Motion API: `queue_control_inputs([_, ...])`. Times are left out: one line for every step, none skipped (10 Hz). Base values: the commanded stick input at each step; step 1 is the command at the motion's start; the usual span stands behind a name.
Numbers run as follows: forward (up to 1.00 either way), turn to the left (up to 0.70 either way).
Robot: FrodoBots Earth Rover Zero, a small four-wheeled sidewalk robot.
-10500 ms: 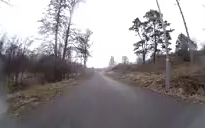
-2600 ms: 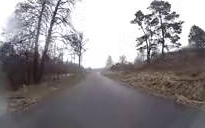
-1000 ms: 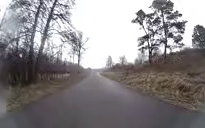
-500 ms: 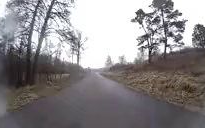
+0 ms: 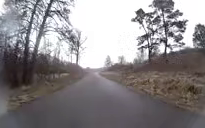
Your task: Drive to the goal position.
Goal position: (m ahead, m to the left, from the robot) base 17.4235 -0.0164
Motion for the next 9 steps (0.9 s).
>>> queue_control_inputs([0.70, 0.00])
queue_control_inputs([0.70, 0.00])
queue_control_inputs([0.70, 0.00])
queue_control_inputs([0.70, 0.02])
queue_control_inputs([0.70, 0.05])
queue_control_inputs([0.70, 0.35])
queue_control_inputs([0.70, 0.23])
queue_control_inputs([0.70, 0.00])
queue_control_inputs([0.70, 0.00])
